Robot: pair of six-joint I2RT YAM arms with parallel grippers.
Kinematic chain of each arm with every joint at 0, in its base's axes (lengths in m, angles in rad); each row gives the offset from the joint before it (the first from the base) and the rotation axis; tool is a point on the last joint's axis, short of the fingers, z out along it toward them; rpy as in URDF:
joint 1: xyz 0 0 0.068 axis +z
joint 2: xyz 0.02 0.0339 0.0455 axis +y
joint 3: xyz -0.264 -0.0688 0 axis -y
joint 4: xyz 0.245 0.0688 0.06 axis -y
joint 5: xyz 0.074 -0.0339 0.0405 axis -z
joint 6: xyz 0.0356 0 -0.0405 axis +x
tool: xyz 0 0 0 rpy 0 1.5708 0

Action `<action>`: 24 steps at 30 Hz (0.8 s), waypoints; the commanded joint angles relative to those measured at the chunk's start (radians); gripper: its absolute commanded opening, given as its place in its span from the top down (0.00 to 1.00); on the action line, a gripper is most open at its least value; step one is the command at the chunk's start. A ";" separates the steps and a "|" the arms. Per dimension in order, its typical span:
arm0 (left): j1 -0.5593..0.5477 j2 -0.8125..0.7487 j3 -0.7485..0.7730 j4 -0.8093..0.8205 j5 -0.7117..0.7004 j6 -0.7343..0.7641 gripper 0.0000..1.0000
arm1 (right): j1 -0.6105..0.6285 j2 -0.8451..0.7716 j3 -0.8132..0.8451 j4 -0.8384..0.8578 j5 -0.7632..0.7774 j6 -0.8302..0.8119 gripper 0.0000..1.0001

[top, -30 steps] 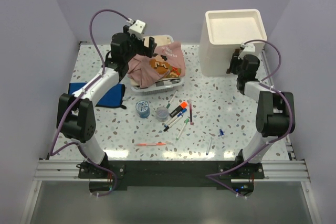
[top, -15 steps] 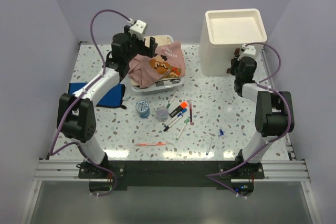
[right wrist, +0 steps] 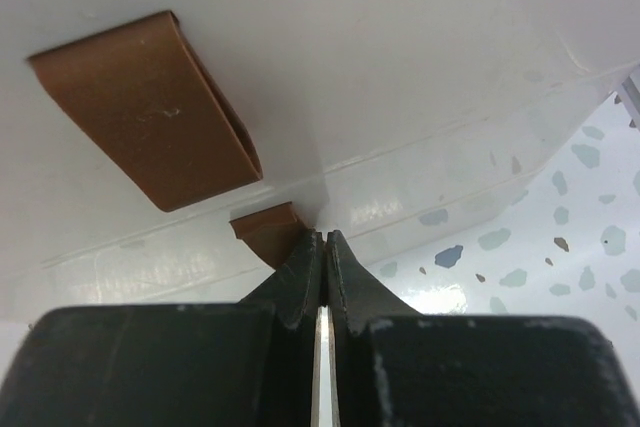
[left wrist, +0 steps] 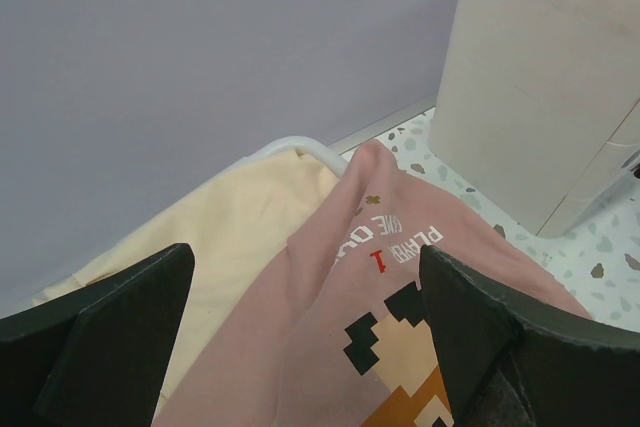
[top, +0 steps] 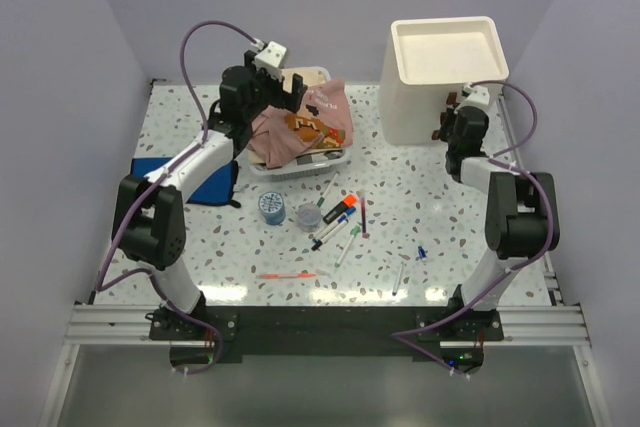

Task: Sort the stationery into containers
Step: Open the drawer in the storage box.

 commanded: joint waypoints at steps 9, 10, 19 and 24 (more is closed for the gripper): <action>-0.002 0.006 -0.019 0.092 -0.007 0.002 0.00 | -0.007 -0.211 0.002 -0.214 -0.083 0.127 1.00; -0.002 0.006 -0.021 0.094 -0.005 0.001 0.00 | -0.006 -0.222 -0.003 -0.225 -0.076 0.125 1.00; -0.002 -0.018 -0.047 0.108 0.001 0.005 0.00 | -0.010 -0.272 -0.042 -0.252 -0.106 0.119 1.00; -0.004 -0.032 -0.067 0.125 0.016 -0.001 0.00 | -0.010 -0.358 -0.088 -0.341 -0.138 0.130 1.00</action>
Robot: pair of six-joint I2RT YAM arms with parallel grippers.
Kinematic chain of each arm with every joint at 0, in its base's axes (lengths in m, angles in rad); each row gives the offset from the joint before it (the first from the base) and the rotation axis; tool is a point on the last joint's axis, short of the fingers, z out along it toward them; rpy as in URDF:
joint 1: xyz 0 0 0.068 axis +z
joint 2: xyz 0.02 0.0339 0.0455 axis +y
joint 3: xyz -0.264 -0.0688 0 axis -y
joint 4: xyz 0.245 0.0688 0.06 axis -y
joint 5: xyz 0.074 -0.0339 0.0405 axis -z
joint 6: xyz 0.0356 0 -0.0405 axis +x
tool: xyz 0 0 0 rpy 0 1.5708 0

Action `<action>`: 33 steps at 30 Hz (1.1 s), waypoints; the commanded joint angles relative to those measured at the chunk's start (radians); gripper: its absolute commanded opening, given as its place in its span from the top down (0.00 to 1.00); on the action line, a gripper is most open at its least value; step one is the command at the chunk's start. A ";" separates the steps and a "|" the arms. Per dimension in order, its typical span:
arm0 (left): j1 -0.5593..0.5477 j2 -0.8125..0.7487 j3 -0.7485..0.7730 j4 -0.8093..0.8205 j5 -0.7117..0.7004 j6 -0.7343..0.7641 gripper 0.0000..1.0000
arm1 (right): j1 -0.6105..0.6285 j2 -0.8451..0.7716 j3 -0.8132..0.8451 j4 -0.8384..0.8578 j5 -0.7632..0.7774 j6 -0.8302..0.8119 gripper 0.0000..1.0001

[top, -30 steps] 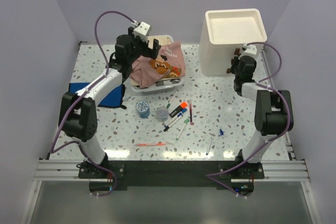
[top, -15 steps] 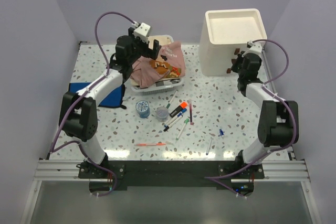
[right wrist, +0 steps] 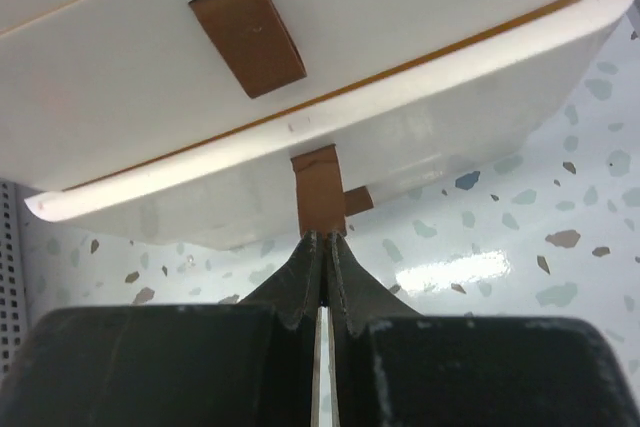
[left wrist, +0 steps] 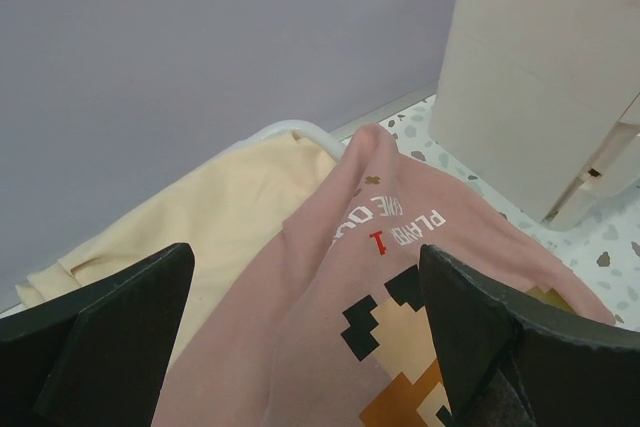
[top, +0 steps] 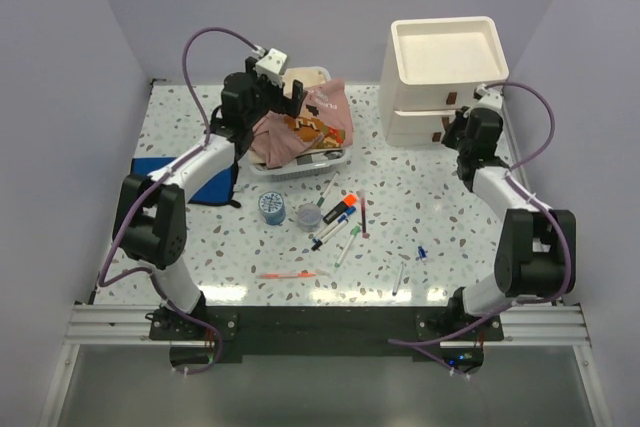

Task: Sort the stationery into containers
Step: Open the drawer in the storage box.

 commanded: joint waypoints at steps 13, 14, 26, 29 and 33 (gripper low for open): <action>-0.022 -0.099 -0.055 0.082 0.035 -0.005 0.00 | 0.000 -0.349 -0.175 -0.244 -0.067 0.011 1.00; -0.024 -0.102 -0.057 0.079 0.035 -0.005 0.00 | 0.002 -0.366 -0.187 -0.251 -0.069 0.001 1.00; -0.054 -0.158 -0.094 0.082 0.021 0.021 0.00 | 0.000 -0.391 -0.215 -0.244 -0.103 -0.080 0.54; -0.055 -0.184 -0.101 0.063 -0.002 0.049 0.00 | 0.000 -0.397 -0.155 -0.369 -0.165 -0.161 0.45; -0.055 -0.261 -0.109 -0.034 -0.050 0.084 0.00 | 0.000 -0.463 -0.075 -0.549 -0.218 -0.354 0.36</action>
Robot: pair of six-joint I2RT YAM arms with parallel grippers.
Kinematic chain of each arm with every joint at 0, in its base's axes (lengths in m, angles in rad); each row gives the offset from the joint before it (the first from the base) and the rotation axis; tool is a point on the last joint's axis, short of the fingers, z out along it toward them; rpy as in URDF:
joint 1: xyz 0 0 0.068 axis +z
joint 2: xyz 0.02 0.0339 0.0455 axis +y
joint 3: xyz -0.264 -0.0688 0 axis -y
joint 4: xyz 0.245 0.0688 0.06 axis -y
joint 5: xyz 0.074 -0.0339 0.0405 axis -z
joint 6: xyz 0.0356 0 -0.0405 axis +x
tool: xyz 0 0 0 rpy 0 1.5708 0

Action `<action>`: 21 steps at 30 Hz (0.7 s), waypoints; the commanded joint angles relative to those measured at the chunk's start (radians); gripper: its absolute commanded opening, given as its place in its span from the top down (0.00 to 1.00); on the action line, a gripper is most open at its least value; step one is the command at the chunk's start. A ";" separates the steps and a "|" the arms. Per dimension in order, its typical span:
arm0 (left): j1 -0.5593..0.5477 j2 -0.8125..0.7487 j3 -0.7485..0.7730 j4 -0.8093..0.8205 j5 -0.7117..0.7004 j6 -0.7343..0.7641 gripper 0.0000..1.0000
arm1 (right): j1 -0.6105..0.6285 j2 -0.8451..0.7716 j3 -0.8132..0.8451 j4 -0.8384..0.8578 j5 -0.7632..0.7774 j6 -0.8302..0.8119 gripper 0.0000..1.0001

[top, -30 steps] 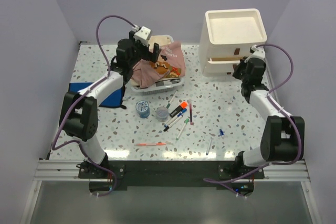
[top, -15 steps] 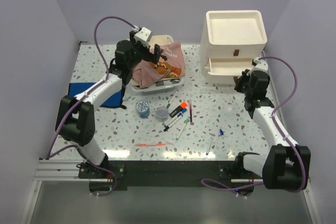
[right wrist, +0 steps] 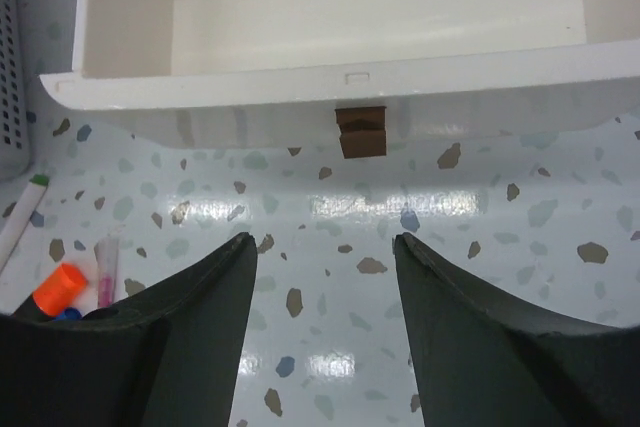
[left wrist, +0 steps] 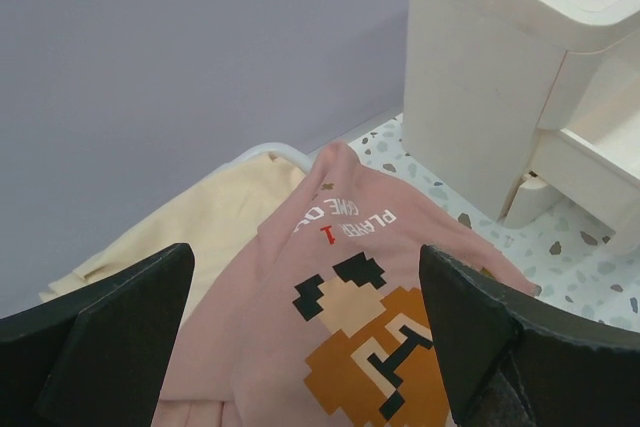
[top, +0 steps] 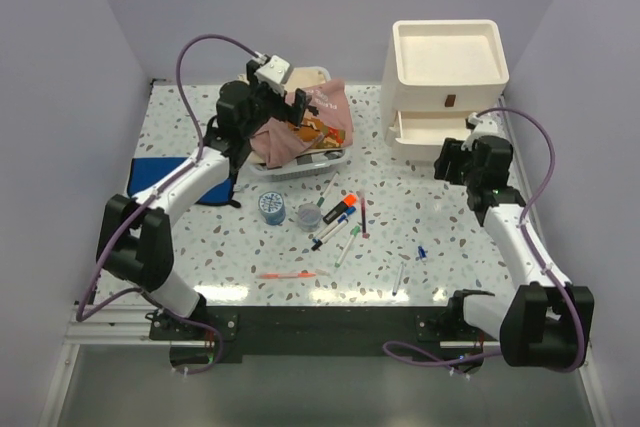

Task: Sort the stationery into containers
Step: Open the drawer in the storage box, then pick up the pen from the center of the board.

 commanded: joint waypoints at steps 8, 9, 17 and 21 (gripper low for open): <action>0.000 -0.313 -0.108 -0.216 -0.130 0.123 0.00 | 0.010 0.008 0.361 -0.581 -0.604 -0.847 0.31; 0.001 -0.342 -0.128 -0.222 -0.135 0.130 0.00 | 0.024 0.035 0.385 -0.615 -0.622 -1.003 0.31; 0.115 -0.422 -0.184 -0.280 -0.077 0.091 0.00 | 0.301 0.362 0.653 -0.878 -0.525 -1.354 0.34; 0.156 -0.461 -0.204 -0.320 -0.074 0.092 0.00 | 0.438 0.372 0.567 -0.815 -0.476 -1.495 0.35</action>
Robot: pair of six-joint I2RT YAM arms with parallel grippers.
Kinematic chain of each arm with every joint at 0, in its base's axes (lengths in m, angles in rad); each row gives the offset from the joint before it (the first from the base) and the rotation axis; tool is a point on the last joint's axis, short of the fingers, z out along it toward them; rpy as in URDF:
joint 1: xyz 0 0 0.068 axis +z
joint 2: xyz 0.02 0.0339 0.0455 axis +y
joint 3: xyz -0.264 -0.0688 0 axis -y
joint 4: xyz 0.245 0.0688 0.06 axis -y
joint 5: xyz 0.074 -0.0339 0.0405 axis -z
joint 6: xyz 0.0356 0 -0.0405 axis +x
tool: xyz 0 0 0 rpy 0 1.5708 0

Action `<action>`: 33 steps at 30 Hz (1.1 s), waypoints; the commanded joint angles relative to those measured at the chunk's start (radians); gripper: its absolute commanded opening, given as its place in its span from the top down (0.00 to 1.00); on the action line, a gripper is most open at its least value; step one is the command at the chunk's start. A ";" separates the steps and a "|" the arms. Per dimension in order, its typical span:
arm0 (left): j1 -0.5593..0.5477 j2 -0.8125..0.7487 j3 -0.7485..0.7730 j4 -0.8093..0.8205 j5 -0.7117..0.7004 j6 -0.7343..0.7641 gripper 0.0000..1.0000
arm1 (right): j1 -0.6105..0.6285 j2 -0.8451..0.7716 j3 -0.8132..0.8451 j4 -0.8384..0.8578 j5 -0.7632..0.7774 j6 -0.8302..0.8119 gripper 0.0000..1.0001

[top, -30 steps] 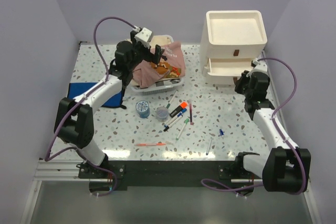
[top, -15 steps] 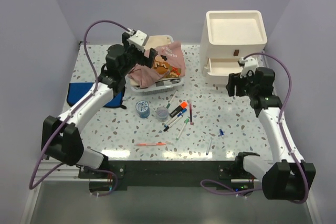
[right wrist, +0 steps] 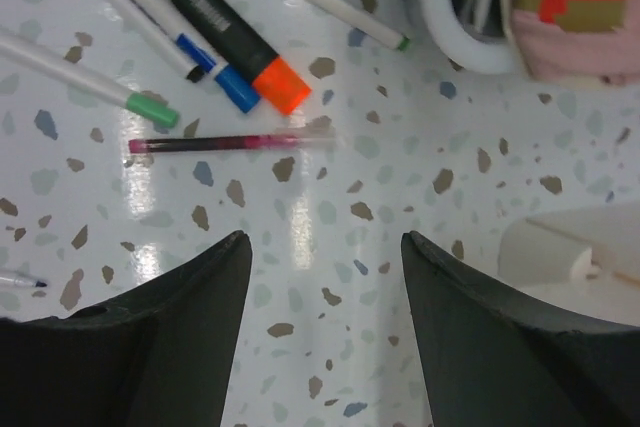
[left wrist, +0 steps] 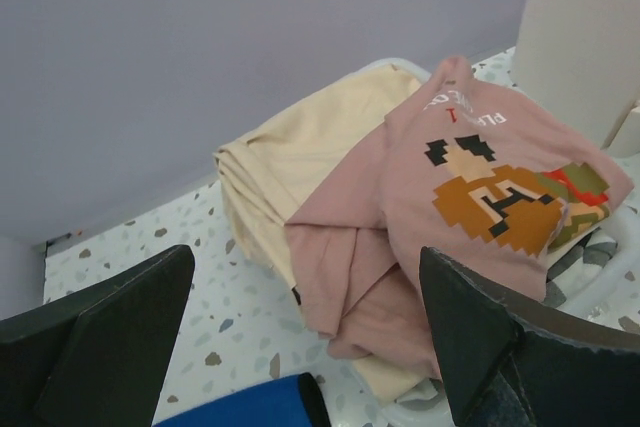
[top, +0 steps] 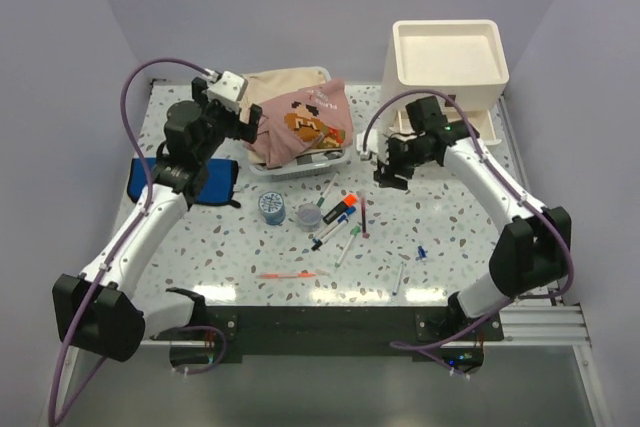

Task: Sort the stationery into containers
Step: Pick up the pen from the center of the board.

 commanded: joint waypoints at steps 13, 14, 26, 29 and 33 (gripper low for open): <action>0.047 -0.065 0.001 -0.044 0.002 0.018 0.00 | 0.186 0.034 -0.134 0.400 0.051 0.452 0.39; 0.049 -0.067 0.007 -0.051 -0.011 0.025 0.00 | 0.192 0.039 -0.136 0.405 0.045 0.392 0.39; 0.058 0.025 0.088 -0.069 -0.027 0.057 0.00 | 0.266 0.235 0.051 0.146 -0.024 -0.175 0.52; 0.058 0.027 0.082 -0.045 -0.032 0.073 0.00 | 0.267 0.289 0.085 0.082 -0.006 -0.301 0.52; 0.066 0.030 0.067 -0.003 -0.036 0.074 0.00 | 0.269 0.338 0.131 0.004 0.013 -0.393 0.53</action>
